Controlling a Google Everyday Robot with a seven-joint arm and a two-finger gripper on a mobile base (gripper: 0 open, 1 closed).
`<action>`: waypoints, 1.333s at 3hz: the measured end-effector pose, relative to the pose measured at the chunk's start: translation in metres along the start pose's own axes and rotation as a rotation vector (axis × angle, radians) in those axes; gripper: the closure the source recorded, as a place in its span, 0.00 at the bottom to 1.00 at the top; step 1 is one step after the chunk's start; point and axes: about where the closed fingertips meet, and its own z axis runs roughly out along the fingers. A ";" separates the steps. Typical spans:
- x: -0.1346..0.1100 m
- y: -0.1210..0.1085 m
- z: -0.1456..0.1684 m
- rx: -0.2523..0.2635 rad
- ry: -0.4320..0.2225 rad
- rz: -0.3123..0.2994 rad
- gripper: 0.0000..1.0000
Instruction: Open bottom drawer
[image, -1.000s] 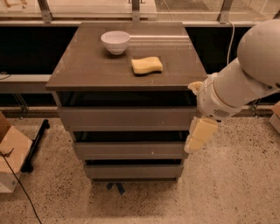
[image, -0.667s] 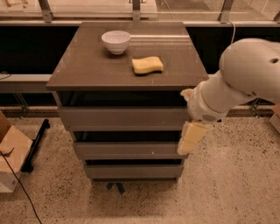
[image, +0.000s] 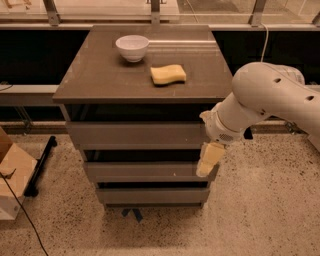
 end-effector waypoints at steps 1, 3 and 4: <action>0.000 0.003 0.004 0.015 0.031 0.007 0.00; 0.015 0.022 0.055 0.007 0.021 0.059 0.00; 0.024 0.028 0.098 -0.002 -0.023 0.084 0.00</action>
Offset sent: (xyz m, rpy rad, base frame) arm -0.0128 0.0037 -0.0431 -0.0811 0.0111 -0.0881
